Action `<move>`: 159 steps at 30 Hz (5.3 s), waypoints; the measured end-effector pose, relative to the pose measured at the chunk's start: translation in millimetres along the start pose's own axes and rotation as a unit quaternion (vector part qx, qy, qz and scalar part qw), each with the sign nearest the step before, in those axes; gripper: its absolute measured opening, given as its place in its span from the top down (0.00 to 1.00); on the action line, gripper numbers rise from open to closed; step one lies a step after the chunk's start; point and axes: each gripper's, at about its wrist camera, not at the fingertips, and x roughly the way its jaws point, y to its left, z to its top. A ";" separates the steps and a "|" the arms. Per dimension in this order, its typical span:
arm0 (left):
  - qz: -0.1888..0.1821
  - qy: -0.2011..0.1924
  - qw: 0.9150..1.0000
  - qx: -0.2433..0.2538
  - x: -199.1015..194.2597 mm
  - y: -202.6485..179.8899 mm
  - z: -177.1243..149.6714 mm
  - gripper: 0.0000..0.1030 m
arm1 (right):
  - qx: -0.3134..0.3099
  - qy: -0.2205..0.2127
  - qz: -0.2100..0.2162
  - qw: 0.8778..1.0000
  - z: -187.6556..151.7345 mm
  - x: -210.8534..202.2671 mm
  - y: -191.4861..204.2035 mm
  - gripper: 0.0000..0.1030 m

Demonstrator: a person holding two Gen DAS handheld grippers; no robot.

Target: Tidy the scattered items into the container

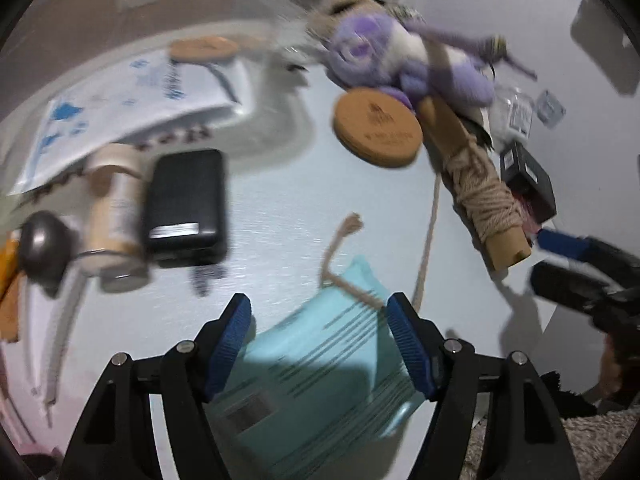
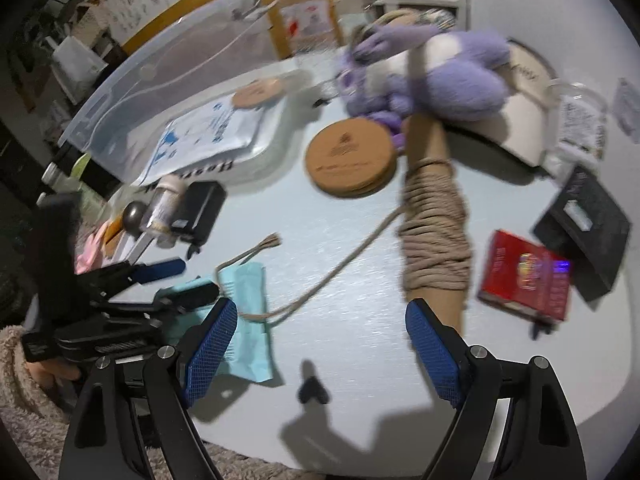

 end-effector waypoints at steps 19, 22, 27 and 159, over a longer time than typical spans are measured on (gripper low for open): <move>0.071 0.013 0.997 -0.027 -12.1 30.8 -49.2 0.31 | -0.144 0.089 -0.057 0.984 55.6 120.2 56.4 0.67; 0.071 0.012 0.997 -0.030 -11.3 30.6 -49.3 0.31 | -0.148 0.082 -0.070 0.983 78.7 132.2 56.5 0.67; 0.074 0.013 0.997 -0.021 -13.8 30.4 -45.1 0.31 | -0.089 0.090 -0.038 0.991 98.0 119.8 41.7 0.66; 0.137 -0.300 0.634 0.700 -67.6 -70.5 -108.3 0.72 | 0.528 -0.095 0.260 0.803 -101.4 -32.0 32.9 0.71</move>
